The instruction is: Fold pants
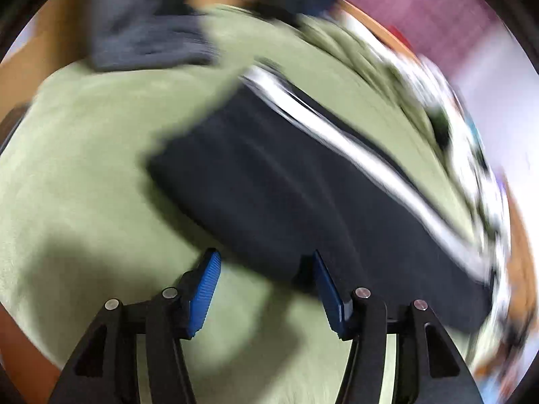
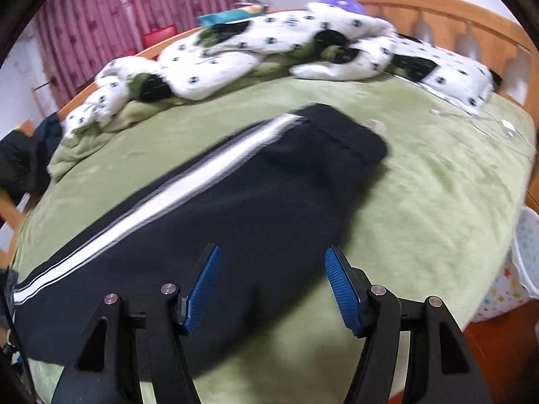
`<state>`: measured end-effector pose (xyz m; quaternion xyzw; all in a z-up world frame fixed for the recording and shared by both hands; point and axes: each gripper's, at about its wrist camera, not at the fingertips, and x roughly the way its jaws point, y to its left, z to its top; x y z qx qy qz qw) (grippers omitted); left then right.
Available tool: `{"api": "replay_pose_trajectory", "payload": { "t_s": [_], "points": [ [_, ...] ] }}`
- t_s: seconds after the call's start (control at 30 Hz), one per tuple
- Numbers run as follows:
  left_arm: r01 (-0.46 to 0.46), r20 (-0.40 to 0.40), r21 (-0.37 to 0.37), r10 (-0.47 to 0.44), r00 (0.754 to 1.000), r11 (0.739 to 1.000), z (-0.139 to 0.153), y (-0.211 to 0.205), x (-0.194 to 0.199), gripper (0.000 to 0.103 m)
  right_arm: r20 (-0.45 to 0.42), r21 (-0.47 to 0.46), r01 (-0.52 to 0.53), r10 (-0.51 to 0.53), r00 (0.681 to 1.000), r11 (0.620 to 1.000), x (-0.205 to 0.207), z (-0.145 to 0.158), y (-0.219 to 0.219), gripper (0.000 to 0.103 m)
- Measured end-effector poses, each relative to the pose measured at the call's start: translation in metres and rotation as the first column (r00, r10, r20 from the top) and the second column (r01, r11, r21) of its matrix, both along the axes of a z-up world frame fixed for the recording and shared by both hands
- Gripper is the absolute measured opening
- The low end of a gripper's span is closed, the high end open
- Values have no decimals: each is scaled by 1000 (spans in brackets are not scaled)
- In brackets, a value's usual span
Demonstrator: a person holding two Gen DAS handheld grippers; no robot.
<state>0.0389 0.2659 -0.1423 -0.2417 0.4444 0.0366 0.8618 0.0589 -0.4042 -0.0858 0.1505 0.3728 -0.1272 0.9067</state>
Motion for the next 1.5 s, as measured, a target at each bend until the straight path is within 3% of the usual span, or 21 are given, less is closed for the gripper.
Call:
{"api": "replay_pose_trajectory", "payload": {
  "t_s": [0.17,0.33,0.43,0.5,0.57,0.73,0.8,0.83,0.87,1.0,1.03,1.13,1.2,1.3,1.4,1.5],
  "points": [
    [184,122,36,-187,975,982,31,-52,-8,54,3,12,-83,83,997,996,33,0,46,63],
    [20,156,127,-40,987,992,52,-28,51,59,-6,-11,-185,185,983,983,61,-3,98,63],
    [-51,63,184,40,997,982,41,10,109,59,-20,-77,-234,233,972,969,69,-5,116,63],
    [-88,62,178,78,995,980,38,28,131,57,-31,-122,-265,263,964,956,73,-10,124,63],
    [-86,84,148,75,994,985,36,42,155,57,-38,-143,-278,275,961,950,75,-15,129,63],
    [-87,52,188,79,996,978,23,60,194,56,-85,-164,-302,292,953,939,88,-32,137,63],
    [-90,10,171,89,996,981,11,64,200,32,-96,-178,-305,292,952,936,89,-36,140,63],
    [-96,-21,197,102,995,976,6,64,204,27,-97,-185,-301,288,953,935,90,-37,142,63],
    [-97,-3,207,99,995,974,6,65,204,22,-97,-187,-298,284,954,936,91,-38,143,63],
    [-136,182,330,79,980,934,35,48,178,20,-90,-188,-300,288,953,935,98,-35,145,63],
    [-152,157,343,103,982,927,31,50,181,20,-89,-198,-309,297,951,930,101,-33,147,63],
    [-182,66,208,172,983,961,1,74,190,20,-85,-254,-353,343,936,900,116,-25,154,63],
    [-200,85,163,188,978,966,-2,81,187,20,-82,-279,-432,427,900,857,131,-17,161,64],
    [-198,83,179,186,979,964,-3,77,185,20,-86,-326,-547,552,830,771,155,-10,170,80],
    [-181,80,235,166,983,955,-1,68,187,20,-120,-360,-611,614,780,705,184,-14,177,81],
    [-179,81,238,164,983,955,0,68,187,20,-193,-296,-699,676,711,651,217,-30,178,81]
  ]
}}
